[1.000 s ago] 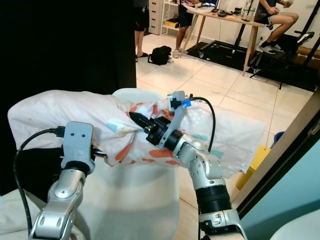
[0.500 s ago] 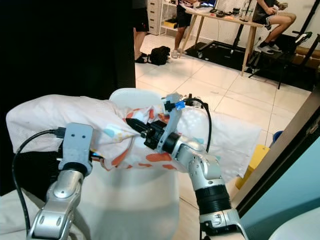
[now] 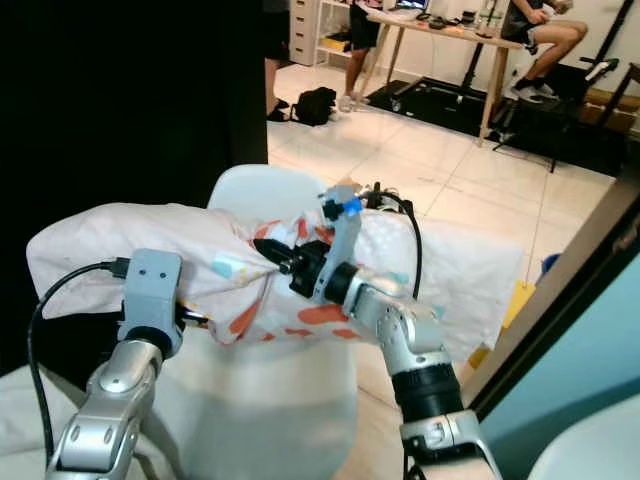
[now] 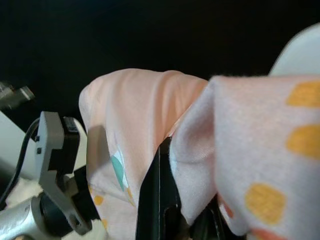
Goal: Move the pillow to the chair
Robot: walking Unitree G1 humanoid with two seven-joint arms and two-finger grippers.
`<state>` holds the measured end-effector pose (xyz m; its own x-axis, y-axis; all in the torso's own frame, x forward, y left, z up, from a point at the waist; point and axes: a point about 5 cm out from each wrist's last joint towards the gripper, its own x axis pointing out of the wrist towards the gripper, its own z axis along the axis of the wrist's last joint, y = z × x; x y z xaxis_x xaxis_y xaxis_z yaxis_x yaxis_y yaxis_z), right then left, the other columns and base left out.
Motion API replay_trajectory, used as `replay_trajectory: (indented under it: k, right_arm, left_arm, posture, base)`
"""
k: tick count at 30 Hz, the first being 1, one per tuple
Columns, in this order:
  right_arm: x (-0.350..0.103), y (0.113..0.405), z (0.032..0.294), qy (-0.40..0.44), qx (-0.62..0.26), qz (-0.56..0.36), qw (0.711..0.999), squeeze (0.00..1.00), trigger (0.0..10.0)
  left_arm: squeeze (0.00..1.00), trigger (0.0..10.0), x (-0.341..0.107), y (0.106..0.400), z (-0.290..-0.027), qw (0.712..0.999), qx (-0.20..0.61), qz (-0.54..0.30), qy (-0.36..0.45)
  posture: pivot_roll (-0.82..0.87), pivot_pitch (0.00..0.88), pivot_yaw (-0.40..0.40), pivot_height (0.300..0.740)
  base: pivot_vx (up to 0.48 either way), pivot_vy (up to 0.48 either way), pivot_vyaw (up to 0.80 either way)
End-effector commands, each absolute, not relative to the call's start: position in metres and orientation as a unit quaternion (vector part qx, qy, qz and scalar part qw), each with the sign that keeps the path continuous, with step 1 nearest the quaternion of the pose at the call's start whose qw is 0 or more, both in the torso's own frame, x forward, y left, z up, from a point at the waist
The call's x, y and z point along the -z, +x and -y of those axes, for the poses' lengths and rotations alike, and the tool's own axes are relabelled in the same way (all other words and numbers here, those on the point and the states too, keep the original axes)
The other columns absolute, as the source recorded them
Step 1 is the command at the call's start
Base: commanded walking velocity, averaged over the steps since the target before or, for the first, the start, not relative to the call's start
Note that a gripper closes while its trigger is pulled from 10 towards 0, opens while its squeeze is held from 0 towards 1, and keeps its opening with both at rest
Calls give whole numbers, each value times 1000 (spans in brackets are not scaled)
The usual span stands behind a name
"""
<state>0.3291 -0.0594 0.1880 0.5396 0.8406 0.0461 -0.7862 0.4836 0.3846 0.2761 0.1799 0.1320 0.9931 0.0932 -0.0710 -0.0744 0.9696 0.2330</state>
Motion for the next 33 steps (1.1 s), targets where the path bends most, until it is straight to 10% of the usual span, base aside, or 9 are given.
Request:
replay_trajectory:
  k: [1,33]
  right_arm:
    - [-208,326,56,166,-498,-43,850,0,10000]
    - [-253,347,60,229,-537,-6,811,0,10000]
  left_arm:
    - [0,10000,-125,274,-191,989,-58,-66,122]
    - [0,10000,-181,242,-267,934,-270,-3,234]
  posture:
    - [-31,0,-96,617]
    - [26,33,-177,527]
  base:
    - [0,0,0]
    - [0,0,0]
